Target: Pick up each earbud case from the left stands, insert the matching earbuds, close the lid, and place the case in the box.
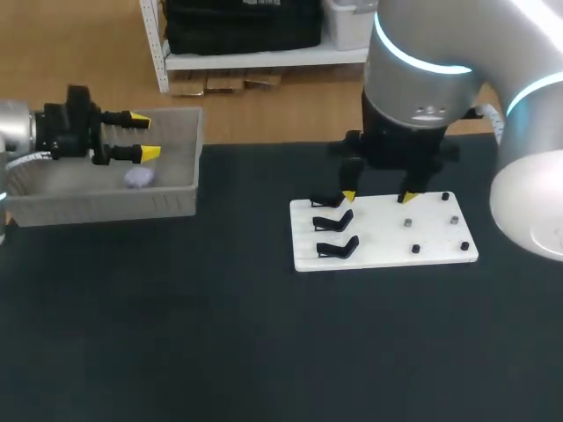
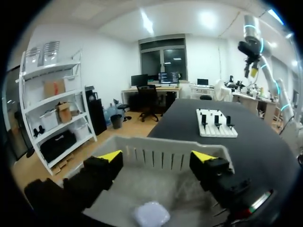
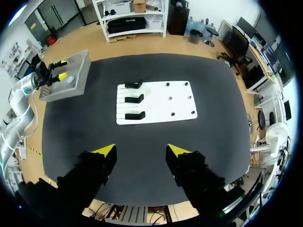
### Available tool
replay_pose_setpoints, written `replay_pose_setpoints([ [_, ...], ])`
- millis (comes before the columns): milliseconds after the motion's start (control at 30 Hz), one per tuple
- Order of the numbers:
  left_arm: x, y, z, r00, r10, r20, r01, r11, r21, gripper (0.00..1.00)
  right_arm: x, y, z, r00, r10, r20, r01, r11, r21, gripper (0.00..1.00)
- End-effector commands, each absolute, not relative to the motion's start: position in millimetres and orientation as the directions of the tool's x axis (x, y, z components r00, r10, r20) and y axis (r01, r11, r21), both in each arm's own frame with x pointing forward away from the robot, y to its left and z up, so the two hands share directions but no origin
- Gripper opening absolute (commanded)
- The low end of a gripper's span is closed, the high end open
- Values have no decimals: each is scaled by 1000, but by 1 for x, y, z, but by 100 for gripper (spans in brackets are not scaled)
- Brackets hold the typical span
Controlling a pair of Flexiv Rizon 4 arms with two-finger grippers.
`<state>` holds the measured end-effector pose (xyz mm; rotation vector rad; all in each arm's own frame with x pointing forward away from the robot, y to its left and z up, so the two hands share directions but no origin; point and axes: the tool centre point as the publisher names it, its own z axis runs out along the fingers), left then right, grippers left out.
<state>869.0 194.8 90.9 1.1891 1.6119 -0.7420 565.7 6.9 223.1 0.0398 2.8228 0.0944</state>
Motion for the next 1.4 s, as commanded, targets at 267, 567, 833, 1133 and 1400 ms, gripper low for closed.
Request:
replay_pose_setpoints([
  [267, 798, 171, 135, -54, 396, -917, 911, 396, 117, 100, 570, -26, 207, -945, 12, -326, -24, 994, 108, 86],
  [567, 746, 139, 136, -164, 438, -884, 868, 490, 81, 100, 580, -81, 198, -953, -14, -302, -57, 989, 133, 100],
  [833, 704, 118, 135, -209, 427, -880, 853, 520, 49, 100, 581, -128, 185, -963, -54, -262, -100, 981, 165, 100],
  [1133, 674, 103, 140, -259, 417, -871, 826, 563, 24, 100, 584, -148, 181, -968, -44, -249, -100, 971, 219, 100],
  [1400, 674, 103, 140, -259, 417, -871, 826, 563, 24, 100, 584, -148, 181, -968, -44, -249, -100, 971, 219, 100],
])
